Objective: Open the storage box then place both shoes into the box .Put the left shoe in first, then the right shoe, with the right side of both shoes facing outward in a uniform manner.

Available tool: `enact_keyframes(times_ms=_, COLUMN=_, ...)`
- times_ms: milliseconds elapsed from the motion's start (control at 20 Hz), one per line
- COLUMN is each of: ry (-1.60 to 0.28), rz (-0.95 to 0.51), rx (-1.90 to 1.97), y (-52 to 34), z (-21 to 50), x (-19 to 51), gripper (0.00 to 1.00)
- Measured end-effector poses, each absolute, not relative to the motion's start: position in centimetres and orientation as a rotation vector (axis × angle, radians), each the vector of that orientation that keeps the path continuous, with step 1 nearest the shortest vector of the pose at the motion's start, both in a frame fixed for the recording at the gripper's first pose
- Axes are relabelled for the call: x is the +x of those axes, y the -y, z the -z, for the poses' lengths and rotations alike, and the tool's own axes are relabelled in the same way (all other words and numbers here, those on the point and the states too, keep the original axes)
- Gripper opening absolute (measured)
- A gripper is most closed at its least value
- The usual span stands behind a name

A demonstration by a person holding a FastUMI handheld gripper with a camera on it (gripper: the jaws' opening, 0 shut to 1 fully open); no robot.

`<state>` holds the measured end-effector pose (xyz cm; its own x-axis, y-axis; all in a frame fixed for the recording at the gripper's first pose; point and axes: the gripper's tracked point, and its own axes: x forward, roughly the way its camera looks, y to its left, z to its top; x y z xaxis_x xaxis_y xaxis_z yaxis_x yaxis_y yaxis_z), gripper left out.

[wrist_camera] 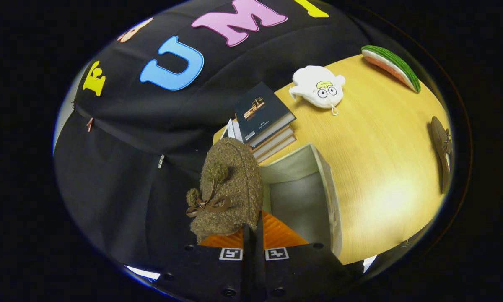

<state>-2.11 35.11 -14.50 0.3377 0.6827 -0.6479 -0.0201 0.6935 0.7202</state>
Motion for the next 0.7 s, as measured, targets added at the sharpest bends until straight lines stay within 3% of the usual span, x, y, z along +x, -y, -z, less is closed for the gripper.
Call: enact_keyframes(times_ms=700, ry=-1.277, rz=-0.436, rx=0.575, y=-38.5, z=21.6, x=-4.4, gripper=0.06)
